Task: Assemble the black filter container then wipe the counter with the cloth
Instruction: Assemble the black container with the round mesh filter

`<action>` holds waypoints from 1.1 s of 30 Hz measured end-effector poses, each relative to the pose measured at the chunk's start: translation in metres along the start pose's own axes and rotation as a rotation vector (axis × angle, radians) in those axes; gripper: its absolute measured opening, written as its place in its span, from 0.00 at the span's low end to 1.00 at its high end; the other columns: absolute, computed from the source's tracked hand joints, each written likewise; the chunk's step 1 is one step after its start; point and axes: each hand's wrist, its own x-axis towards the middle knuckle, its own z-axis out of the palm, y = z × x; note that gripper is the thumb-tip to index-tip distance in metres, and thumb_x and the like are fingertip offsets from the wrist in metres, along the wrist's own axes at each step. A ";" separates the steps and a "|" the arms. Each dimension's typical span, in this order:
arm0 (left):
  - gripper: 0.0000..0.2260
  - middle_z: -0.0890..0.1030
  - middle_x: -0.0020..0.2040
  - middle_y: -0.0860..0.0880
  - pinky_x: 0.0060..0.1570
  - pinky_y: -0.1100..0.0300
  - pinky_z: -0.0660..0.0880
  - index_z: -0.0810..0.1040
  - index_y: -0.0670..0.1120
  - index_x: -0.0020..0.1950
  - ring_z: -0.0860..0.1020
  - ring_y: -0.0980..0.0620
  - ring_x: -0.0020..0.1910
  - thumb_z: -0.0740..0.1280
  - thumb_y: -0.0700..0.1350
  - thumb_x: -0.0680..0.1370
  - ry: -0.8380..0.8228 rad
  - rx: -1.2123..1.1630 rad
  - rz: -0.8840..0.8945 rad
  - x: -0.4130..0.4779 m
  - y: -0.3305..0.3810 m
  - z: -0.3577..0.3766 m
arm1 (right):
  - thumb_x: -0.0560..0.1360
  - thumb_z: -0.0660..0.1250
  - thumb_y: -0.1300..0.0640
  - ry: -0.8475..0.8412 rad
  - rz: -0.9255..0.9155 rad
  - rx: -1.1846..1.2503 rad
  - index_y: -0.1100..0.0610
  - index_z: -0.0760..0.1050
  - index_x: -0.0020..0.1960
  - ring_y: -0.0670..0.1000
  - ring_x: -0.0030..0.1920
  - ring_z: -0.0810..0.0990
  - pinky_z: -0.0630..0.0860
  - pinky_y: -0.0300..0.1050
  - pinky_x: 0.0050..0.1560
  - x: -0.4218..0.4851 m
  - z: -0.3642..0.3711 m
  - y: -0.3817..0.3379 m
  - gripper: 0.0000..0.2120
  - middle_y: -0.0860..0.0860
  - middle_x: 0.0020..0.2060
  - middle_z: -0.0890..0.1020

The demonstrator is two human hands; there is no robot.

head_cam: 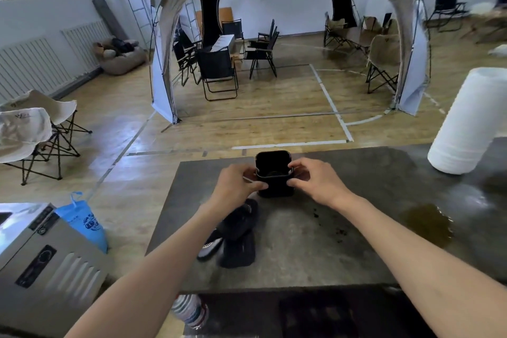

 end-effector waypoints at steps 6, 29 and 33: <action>0.12 0.86 0.39 0.52 0.46 0.53 0.81 0.85 0.48 0.48 0.84 0.57 0.39 0.79 0.48 0.67 -0.010 0.039 0.024 -0.024 -0.004 0.004 | 0.71 0.75 0.54 0.033 -0.002 0.038 0.52 0.78 0.63 0.46 0.53 0.83 0.77 0.47 0.62 -0.030 0.006 -0.001 0.21 0.48 0.52 0.86; 0.23 0.79 0.65 0.54 0.65 0.54 0.68 0.78 0.54 0.65 0.73 0.52 0.65 0.73 0.58 0.71 -0.128 0.541 0.321 -0.099 -0.060 -0.066 | 0.75 0.63 0.65 -0.167 -0.305 -0.481 0.50 0.73 0.69 0.52 0.65 0.76 0.74 0.51 0.62 -0.063 0.076 -0.081 0.24 0.48 0.65 0.78; 0.18 0.81 0.62 0.54 0.62 0.52 0.71 0.80 0.53 0.64 0.74 0.51 0.63 0.72 0.52 0.74 -0.035 0.514 0.340 -0.105 -0.066 -0.063 | 0.75 0.65 0.62 -0.181 -0.296 -0.437 0.50 0.75 0.67 0.52 0.63 0.77 0.74 0.50 0.63 -0.063 0.081 -0.080 0.21 0.49 0.63 0.81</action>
